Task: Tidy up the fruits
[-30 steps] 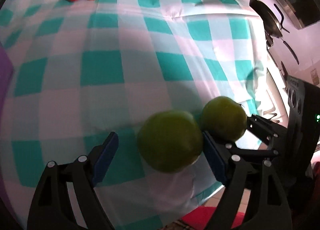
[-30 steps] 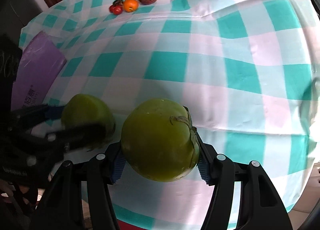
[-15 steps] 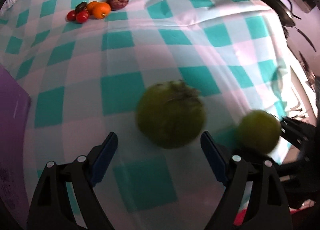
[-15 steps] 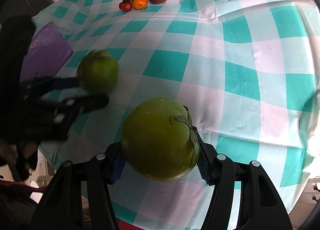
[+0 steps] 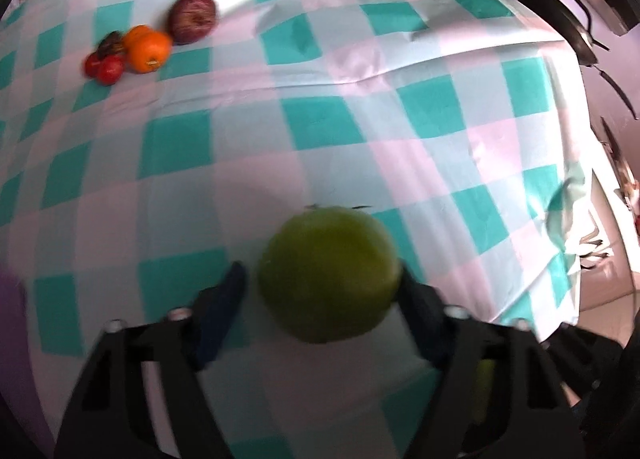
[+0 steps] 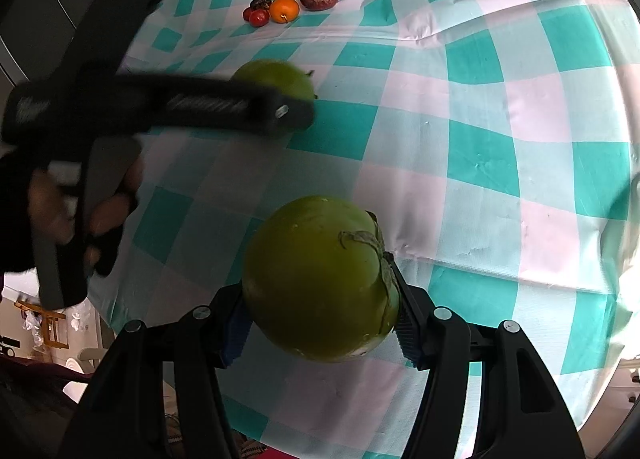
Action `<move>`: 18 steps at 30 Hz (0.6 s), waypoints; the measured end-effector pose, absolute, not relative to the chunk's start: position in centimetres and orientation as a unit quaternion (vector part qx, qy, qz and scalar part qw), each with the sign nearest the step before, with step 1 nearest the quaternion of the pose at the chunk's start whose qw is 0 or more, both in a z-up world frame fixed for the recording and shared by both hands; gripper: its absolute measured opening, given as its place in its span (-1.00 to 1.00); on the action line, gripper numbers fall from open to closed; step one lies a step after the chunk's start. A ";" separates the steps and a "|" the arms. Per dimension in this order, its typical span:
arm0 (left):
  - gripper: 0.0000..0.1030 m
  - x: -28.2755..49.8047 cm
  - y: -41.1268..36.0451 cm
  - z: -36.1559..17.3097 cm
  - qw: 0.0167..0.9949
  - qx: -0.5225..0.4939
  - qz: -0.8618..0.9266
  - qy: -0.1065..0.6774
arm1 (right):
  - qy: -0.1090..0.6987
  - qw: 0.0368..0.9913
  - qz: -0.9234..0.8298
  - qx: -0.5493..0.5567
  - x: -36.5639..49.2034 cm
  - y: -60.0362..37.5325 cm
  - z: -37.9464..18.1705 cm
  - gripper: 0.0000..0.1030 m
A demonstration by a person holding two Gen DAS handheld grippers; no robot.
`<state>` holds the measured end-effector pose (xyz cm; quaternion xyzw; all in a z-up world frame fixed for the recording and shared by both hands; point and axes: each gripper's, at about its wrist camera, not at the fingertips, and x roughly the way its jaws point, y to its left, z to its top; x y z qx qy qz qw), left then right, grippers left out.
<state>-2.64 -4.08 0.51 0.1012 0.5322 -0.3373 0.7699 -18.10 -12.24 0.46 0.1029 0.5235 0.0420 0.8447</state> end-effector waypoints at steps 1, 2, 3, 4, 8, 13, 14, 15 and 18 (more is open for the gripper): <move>0.21 -2.5 -4.3 0.5 0.772 0.103 -0.337 0.530 | 0.523 0.845 0.043 0.104 -18.1 -12.3 0.5 0.16; 0.21 -2.3 -4.5 0.5 0.773 0.100 -0.337 0.528 | 0.523 0.845 0.043 0.106 -18.2 -12.4 0.5 0.16; 0.21 -2.0 -4.6 0.4 0.774 0.094 -0.336 0.528 | 0.522 0.845 0.044 0.106 -18.2 -12.5 0.5 0.16; 0.20 -1.9 -4.7 0.4 0.774 0.090 -0.336 0.529 | 0.522 0.845 0.044 0.107 -18.3 -12.5 0.5 0.16; 0.20 -1.6 -5.0 0.3 0.771 0.095 -0.341 0.529 | 0.521 0.845 0.045 0.111 -18.3 -12.7 0.5 0.16; 0.21 -1.8 -5.3 0.1 0.771 0.111 -0.347 0.523 | 0.522 0.844 0.045 0.115 -17.9 -12.9 0.5 0.16; 0.20 -2.0 -5.5 0.1 0.773 0.120 -0.346 0.518 | 0.523 0.844 0.044 0.114 -17.9 -12.8 0.5 0.16; 0.19 -2.2 -5.8 0.0 0.776 0.132 -0.343 0.512 | 0.523 0.844 0.044 0.114 -17.9 -12.9 0.5 0.16; 0.16 -2.1 -5.8 0.0 0.779 0.132 -0.336 0.513 | 0.523 0.844 0.043 0.113 -17.8 -12.9 0.5 0.16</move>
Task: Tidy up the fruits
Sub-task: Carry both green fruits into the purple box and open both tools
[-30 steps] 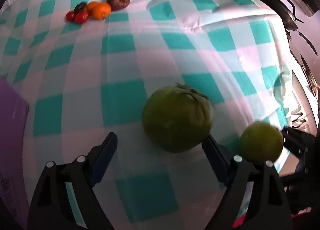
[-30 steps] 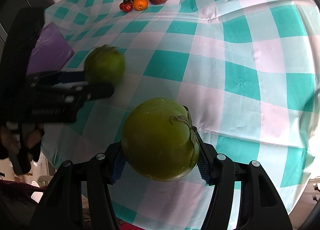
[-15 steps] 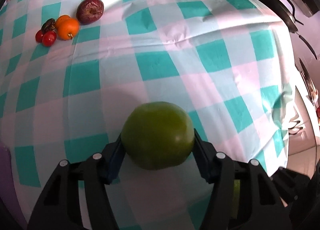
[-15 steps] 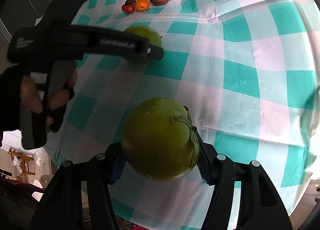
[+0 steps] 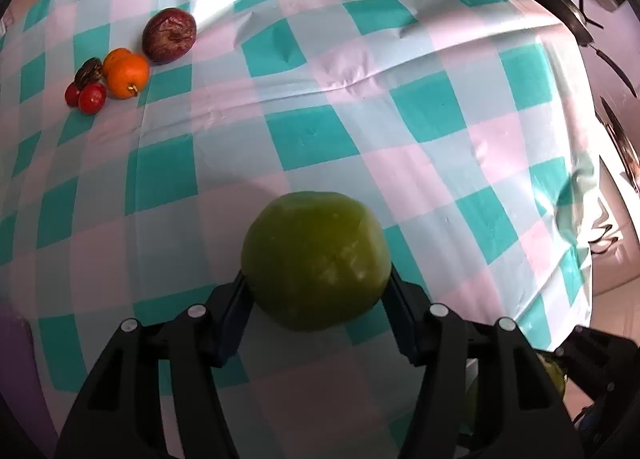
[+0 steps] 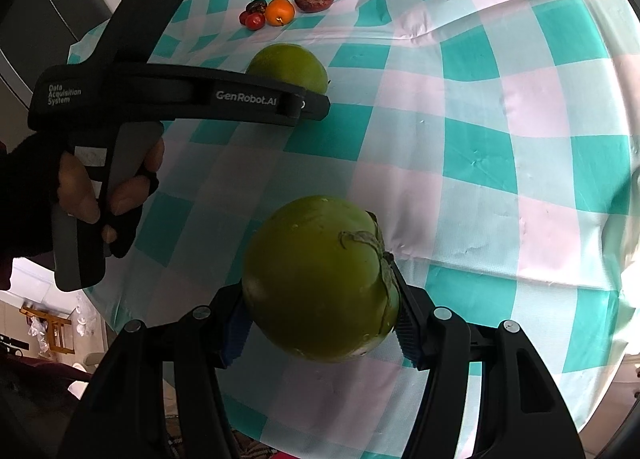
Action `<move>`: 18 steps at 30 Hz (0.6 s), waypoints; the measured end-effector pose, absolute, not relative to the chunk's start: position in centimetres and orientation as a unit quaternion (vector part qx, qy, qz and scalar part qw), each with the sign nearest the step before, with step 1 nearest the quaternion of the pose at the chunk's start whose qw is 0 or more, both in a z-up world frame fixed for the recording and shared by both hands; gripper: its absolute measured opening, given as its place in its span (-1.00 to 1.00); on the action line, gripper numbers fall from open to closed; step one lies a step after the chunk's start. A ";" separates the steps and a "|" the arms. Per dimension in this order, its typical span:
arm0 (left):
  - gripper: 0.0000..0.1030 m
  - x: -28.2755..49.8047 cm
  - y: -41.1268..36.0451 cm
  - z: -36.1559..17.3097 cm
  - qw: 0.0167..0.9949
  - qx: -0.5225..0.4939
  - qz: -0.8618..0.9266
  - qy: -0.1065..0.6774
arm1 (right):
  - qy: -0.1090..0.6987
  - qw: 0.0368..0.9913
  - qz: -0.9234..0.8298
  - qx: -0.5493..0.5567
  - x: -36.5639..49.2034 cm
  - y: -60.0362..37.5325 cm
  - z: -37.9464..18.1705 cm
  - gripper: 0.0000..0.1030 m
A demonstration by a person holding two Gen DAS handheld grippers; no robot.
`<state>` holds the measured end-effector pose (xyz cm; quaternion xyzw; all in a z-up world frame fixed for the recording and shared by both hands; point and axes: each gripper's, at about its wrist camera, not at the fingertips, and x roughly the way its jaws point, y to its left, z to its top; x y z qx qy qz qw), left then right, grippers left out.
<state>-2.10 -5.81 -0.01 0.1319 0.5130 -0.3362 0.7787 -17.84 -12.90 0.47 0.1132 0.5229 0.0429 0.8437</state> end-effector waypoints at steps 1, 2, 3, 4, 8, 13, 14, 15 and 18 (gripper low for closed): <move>0.16 -2.1 -5.8 0.0 0.780 0.132 -0.334 0.513 | 0.523 0.844 0.043 0.114 -17.8 -12.9 0.5 0.16; 0.16 -2.2 -5.8 0.0 0.781 0.133 -0.332 0.512 | 0.523 0.843 0.042 0.116 -17.8 -12.9 0.5 0.16; 0.15 -2.2 -5.5 0.1 0.782 0.130 -0.328 0.514 | 0.523 0.843 0.041 0.119 -17.8 -13.0 0.5 0.16; 0.15 -2.1 -5.2 0.1 0.782 0.125 -0.325 0.516 | 0.524 0.842 0.040 0.122 -17.7 -13.2 0.5 0.16; 0.15 -2.3 -3.2 0.9 0.783 0.098 -0.323 0.523 | 0.523 0.840 0.030 0.142 -17.4 -14.2 0.5 0.15; 0.15 -3.7 -0.7 2.6 0.786 0.072 -0.323 0.522 | 0.514 0.842 0.019 0.160 -16.8 -14.7 1.5 0.15; 0.15 -4.1 -0.1 3.1 0.788 0.067 -0.324 0.519 | 0.511 0.844 0.019 0.160 -16.6 -14.5 1.9 0.15; 0.15 -4.8 0.6 3.9 0.792 0.060 -0.325 0.513 | 0.509 0.846 0.020 0.160 -16.4 -14.4 2.3 0.15; 0.15 -6.1 3.3 6.8 0.806 0.025 -0.324 0.495 | 0.489 0.857 0.033 0.157 -15.4 -13.1 4.6 0.15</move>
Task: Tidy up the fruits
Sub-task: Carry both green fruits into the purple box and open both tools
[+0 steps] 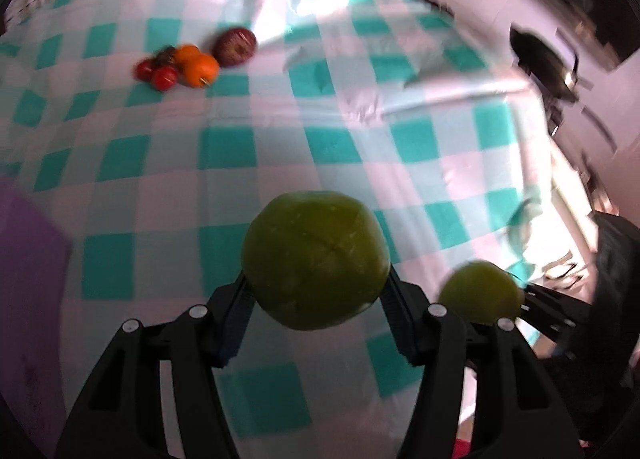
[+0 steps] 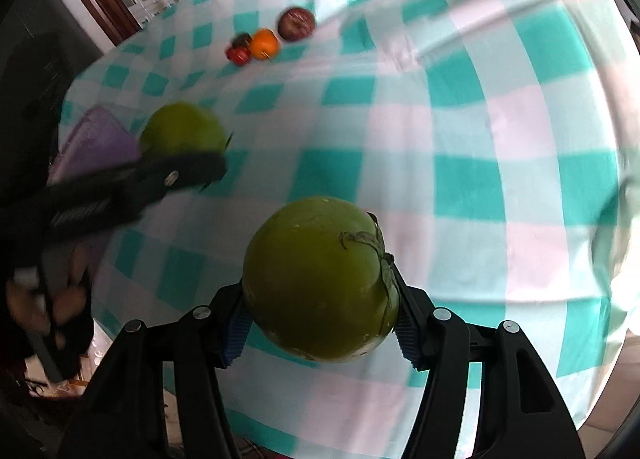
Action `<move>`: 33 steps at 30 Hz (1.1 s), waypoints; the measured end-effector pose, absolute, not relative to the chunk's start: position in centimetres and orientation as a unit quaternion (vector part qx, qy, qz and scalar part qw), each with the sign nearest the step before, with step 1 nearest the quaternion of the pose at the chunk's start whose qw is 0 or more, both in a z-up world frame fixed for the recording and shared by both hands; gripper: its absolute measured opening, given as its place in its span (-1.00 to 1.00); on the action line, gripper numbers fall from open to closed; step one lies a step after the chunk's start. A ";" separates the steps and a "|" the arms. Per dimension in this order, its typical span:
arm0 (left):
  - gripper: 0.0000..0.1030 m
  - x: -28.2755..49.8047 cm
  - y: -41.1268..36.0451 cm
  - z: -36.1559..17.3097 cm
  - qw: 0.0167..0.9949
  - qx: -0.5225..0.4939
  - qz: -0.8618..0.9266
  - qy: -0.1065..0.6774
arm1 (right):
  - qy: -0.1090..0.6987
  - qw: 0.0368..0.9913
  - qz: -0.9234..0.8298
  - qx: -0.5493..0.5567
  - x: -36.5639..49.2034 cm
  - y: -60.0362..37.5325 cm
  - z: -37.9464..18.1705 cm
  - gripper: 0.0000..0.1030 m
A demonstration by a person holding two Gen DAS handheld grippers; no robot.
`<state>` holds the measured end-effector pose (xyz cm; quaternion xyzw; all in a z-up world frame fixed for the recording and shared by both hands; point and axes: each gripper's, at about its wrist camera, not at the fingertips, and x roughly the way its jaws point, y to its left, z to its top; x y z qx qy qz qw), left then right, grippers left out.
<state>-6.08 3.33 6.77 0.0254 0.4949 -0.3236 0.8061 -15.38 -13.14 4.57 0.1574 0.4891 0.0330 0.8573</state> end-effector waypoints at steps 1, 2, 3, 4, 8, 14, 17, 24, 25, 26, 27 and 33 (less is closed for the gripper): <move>0.15 -6.4 4.2 7.7 0.811 0.017 -0.322 0.488 | 0.483 0.861 0.038 0.156 -15.0 -12.6 5.3 0.15; 0.15 -6.7 5.6 8.9 0.818 0.007 -0.320 0.477 | 0.474 0.866 0.047 0.153 -14.5 -11.9 6.2 0.15; 0.15 -6.9 6.7 9.9 0.824 0.001 -0.317 0.470 | 0.462 0.872 0.060 0.152 -13.8 -10.7 7.6 0.15; 0.15 -7.1 8.4 11.2 0.833 -0.008 -0.310 0.458 | 0.454 0.875 0.070 0.152 -13.4 -9.7 8.5 0.15; 0.16 -7.6 15.2 15.7 0.868 -0.044 -0.264 0.417 | 0.421 0.888 0.128 0.138 -10.8 -4.5 12.8 0.15; 0.16 -8.1 26.1 19.1 0.901 -0.085 -0.151 0.399 | 0.403 0.881 0.223 0.105 -6.1 6.1 17.8 0.15; 0.16 -8.0 30.2 18.7 0.896 -0.106 -0.100 0.419 | 0.434 0.862 0.254 0.065 -3.6 11.4 18.3 0.15; 0.16 -6.0 35.6 13.8 0.843 -0.139 -0.019 0.519 | 0.550 0.781 0.276 -0.106 0.8 20.6 12.5 0.15; 0.16 -5.5 35.7 12.8 0.831 -0.136 -0.012 0.540 | 0.571 0.762 0.278 -0.128 1.5 21.4 10.9 0.15; 0.16 -5.2 35.7 12.1 0.822 -0.133 -0.008 0.554 | 0.587 0.746 0.280 -0.143 2.0 21.8 9.7 0.15; 0.16 -5.0 35.7 11.4 0.813 -0.130 -0.006 0.567 | 0.598 0.735 0.280 -0.155 2.5 22.3 8.6 0.15; 0.15 -2.2 36.3 6.9 0.742 -0.147 0.036 0.653 | 0.650 0.662 0.272 -0.257 4.9 24.5 4.8 0.15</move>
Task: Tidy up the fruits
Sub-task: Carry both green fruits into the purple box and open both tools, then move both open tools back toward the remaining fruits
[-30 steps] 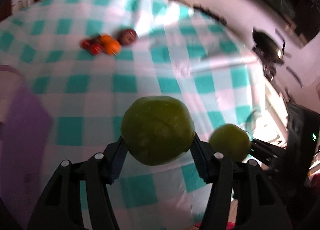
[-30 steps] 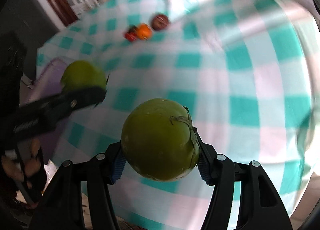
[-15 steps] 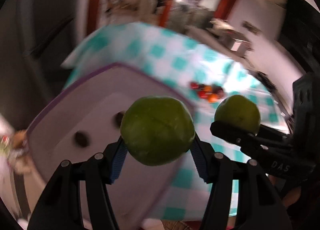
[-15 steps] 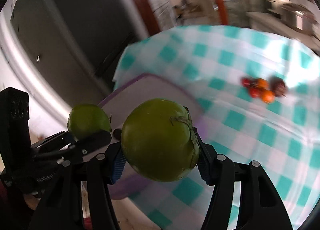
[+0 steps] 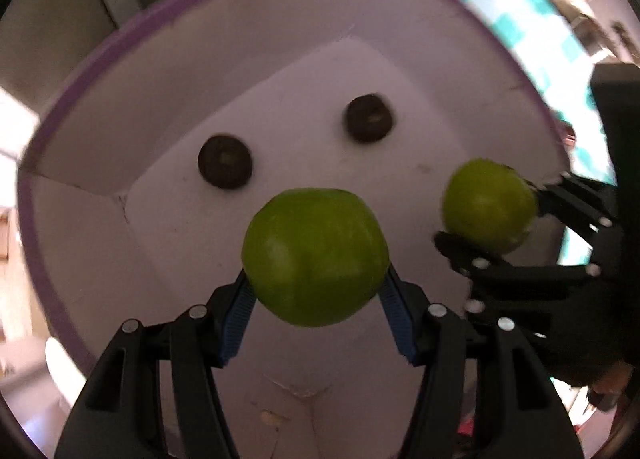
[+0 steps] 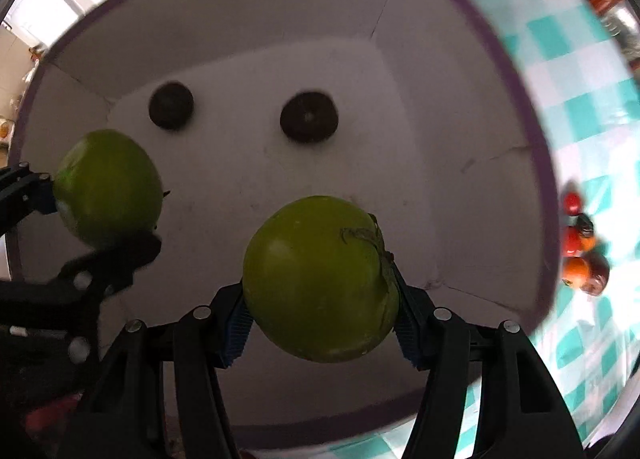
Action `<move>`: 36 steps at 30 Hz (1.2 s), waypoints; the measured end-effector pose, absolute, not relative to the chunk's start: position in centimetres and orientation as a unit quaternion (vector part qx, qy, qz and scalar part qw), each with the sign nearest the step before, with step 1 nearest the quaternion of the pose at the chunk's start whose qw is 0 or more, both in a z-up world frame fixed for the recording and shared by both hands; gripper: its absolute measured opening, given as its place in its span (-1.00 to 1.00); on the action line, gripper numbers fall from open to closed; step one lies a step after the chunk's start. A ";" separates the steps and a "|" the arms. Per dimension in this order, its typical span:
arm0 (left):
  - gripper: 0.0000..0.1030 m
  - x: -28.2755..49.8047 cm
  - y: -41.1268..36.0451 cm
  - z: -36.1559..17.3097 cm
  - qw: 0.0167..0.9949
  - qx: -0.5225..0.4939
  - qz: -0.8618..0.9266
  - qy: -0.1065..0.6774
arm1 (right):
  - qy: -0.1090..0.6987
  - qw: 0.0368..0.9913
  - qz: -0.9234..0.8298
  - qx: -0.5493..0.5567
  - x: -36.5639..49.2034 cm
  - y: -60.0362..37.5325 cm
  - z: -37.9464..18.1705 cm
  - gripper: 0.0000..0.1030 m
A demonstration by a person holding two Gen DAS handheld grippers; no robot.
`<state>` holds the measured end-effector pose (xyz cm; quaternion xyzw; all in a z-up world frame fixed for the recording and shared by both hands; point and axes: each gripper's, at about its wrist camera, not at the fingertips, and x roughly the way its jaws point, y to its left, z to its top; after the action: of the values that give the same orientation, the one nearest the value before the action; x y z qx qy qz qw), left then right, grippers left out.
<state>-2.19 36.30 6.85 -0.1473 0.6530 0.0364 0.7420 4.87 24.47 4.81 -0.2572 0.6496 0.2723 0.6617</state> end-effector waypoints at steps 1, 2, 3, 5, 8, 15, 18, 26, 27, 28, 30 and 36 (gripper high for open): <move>0.15 -1.9 36.3 6.4 0.735 -0.149 0.038 0.661 | 0.653 0.653 0.272 -0.269 5.1 24.5 4.4 0.15; 0.13 -1.7 36.2 6.0 0.729 -0.149 0.039 0.667 | 0.651 0.645 0.272 -0.292 5.1 24.7 3.9 0.15; 0.08 -1.6 36.2 5.7 0.724 -0.148 0.041 0.672 | 0.648 0.635 0.273 -0.320 5.1 24.8 3.3 0.15; -0.08 -1.3 36.2 5.4 0.718 -0.151 0.044 0.678 | 0.650 0.615 0.279 -0.348 5.0 25.0 2.4 0.15; -0.09 -1.0 35.9 5.5 0.719 -0.140 0.046 0.679 | 0.651 0.598 0.285 -0.372 4.8 25.2 1.1 0.15; 0.10 -2.5 35.9 4.3 0.716 -0.151 0.040 0.681 | 0.643 0.622 0.283 -0.345 5.5 24.4 1.7 0.32; 0.39 -3.1 36.6 4.6 0.729 -0.162 0.040 0.663 | 0.628 0.648 0.268 -0.338 5.4 23.9 2.9 0.56; 0.66 -6.6 37.7 9.3 0.792 -0.143 0.064 0.590 | 0.542 0.780 0.251 -0.185 3.5 19.1 11.2 0.60; 0.75 -6.6 37.7 9.7 0.797 -0.138 0.069 0.584 | 0.524 0.797 0.254 -0.159 2.7 18.2 12.4 0.60; 0.79 -7.2 37.5 10.3 0.806 -0.127 0.080 0.572 | 0.498 0.818 0.257 -0.130 1.4 16.8 13.8 0.63; 0.82 -7.7 37.5 11.6 0.827 -0.109 0.092 0.543 | 0.447 0.855 0.251 -0.082 -0.2 14.3 16.1 0.71; 0.94 -6.3 34.3 14.9 0.862 -0.108 0.084 0.488 | 0.413 0.891 0.189 -0.004 -3.3 10.4 17.6 0.71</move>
<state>-6.32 34.32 14.85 -0.1079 0.4883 0.0838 0.8619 -3.35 10.41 17.60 -0.0041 0.4130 0.1893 0.8908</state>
